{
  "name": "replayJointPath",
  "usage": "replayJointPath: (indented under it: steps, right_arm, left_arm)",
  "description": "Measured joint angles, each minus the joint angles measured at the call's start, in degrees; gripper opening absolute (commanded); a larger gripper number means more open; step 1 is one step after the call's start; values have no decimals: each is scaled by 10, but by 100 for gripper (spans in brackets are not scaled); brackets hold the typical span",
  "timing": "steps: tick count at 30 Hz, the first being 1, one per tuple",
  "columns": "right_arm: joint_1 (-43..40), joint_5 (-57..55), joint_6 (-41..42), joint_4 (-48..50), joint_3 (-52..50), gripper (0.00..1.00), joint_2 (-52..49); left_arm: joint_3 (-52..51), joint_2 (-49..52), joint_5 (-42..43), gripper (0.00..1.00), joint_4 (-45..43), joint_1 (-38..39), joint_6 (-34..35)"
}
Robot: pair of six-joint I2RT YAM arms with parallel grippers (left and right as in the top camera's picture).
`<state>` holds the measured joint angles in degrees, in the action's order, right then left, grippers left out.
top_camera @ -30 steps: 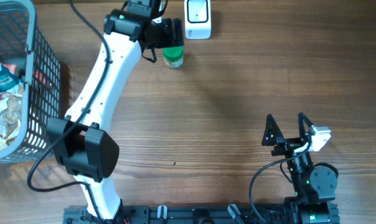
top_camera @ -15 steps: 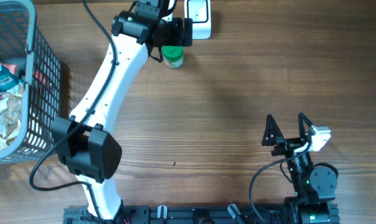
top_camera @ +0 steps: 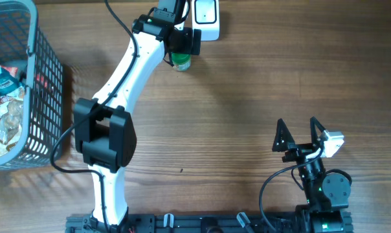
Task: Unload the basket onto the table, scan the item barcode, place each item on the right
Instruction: 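Hold the jar under the scanner window, then set it down, then reach the left gripper into the basket and grasp the clear snack bag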
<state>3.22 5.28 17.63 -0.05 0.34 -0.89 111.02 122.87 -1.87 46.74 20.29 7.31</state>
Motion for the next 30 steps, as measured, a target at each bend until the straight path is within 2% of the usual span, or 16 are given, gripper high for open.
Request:
replayJointPath:
  steps: [9, 13, 15, 18, 21, 25, 30]
  right_arm:
    - [0, 0, 0, 0, 0, 100, 0]
    - [0, 0, 0, 0, 0, 100, 0]
    - [0, 0, 0, 0, 0, 100, 0]
    - [0, 0, 0, 0, 0, 100, 0]
    - [0, 0, 0, 0, 0, 100, 0]
    - [0, 0, 0, 0, 0, 100, 0]
    - [0, 0, 0, 0, 0, 100, 0]
  left_arm:
    - [0, 27, 0, 100, -2, -2, -2]
    - [0, 25, 0, 100, 24, -3, -2]
    - [0, 16, 0, 100, 36, -5, 0]
    - [0, -48, 1, 100, 68, -25, 21]
    - [-1, -144, 0, 100, 95, -74, 44]
    - [5, -285, -5, 100, 142, -199, 71]
    - [7, -350, -4, 100, 180, -340, 81]
